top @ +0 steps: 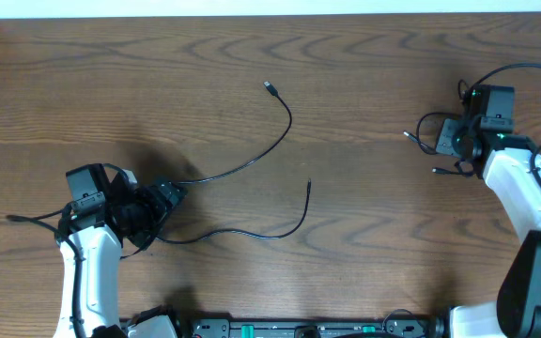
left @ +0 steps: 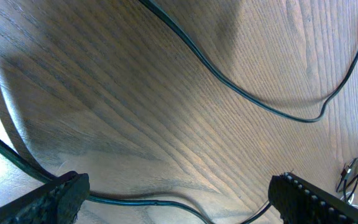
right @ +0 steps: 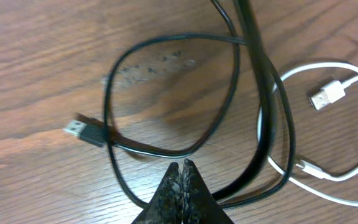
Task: Untangle cables
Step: 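Lower the right gripper and release the black cable at upper right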
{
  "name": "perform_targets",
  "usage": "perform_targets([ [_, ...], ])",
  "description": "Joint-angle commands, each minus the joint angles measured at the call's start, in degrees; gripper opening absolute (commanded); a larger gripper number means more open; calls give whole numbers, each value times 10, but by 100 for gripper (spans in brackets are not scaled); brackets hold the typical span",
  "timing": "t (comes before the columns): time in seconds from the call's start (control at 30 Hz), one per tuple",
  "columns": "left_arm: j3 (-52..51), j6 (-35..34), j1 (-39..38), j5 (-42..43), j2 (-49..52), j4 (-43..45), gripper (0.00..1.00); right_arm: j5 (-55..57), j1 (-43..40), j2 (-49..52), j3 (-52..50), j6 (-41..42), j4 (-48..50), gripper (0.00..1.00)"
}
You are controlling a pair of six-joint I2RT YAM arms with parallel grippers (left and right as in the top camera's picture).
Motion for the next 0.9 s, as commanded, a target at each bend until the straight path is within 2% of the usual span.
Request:
perform_targets([
  [0.0,10,9,0,7,-1,-2,98,56,-1,13,-3,-6,-3,1],
  [0.27,10,9,0,7,-1,-2,98,89,-1,52,-3,-6,1,1],
  [0.67,10,9,0,7,-1,-2,98,57,0,90,-3,-6,20,1],
  [0.73,10,9,0,7,-1,-2,98,6,0,89,-2,-6,28,6],
  [0.87,10,9,0,7,-1,-2,98,-91,13,79,0,-7,42,22],
])
